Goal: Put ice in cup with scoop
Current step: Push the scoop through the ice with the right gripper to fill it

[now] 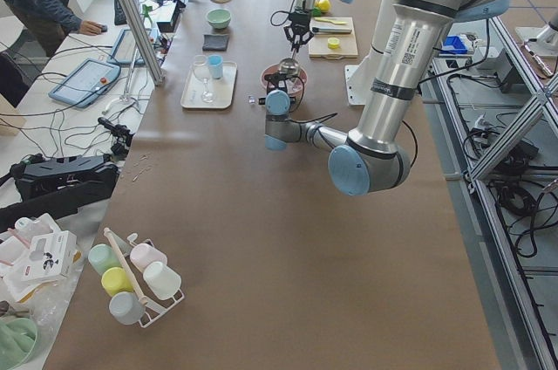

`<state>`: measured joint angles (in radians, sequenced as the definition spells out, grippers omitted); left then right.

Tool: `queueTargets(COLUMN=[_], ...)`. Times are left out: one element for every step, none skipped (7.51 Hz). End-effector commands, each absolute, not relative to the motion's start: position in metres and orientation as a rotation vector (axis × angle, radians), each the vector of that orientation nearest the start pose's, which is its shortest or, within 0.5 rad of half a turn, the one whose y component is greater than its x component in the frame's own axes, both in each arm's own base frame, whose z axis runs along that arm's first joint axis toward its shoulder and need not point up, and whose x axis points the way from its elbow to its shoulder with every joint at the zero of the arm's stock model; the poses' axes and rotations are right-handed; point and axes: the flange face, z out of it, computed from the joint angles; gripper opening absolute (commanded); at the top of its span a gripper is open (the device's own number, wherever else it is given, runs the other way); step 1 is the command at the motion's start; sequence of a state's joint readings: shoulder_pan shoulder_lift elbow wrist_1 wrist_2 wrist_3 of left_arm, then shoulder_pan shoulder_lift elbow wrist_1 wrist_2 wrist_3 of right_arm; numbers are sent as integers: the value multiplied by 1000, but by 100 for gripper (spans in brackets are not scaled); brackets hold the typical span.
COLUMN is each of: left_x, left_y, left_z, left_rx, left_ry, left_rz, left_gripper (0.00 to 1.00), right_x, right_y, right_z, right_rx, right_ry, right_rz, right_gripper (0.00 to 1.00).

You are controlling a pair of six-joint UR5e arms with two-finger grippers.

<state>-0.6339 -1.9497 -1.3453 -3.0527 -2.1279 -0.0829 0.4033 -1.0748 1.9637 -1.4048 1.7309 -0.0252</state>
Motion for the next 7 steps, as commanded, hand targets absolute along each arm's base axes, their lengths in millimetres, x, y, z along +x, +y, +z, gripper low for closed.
queueTargets(left_x=[452, 451, 448, 444, 444, 444, 443], left_y=[-435, -436, -438, -441, -442, -442, -443], left_z=[393, 392, 393, 392, 391, 391, 390], left_rx=[1247, 1249, 1244, 1242, 1237, 1227, 1228], left_ry=[1218, 1217, 1222, 1225, 1228, 1225, 1227], left_rz=[1093, 1092, 1098, 1102, 1105, 1106, 1107], left_gripper=[98, 98, 98, 98, 98, 98, 98], right_x=[-488, -490, -492, -494, -497, -501, -502], right_y=[-336, -337, -337, -338, -339, -336, -333], right_z=[205, 210, 214, 214, 216, 220, 220], right_rx=[905, 919, 933, 951, 981, 991, 994], right_ry=[-766, -774, -785, -798, -829, -873, -901], right_rz=[-1147, -1144, -1139, -1133, -1130, -1151, -1182], right_gripper=[0, 0, 0, 0, 0, 0, 0])
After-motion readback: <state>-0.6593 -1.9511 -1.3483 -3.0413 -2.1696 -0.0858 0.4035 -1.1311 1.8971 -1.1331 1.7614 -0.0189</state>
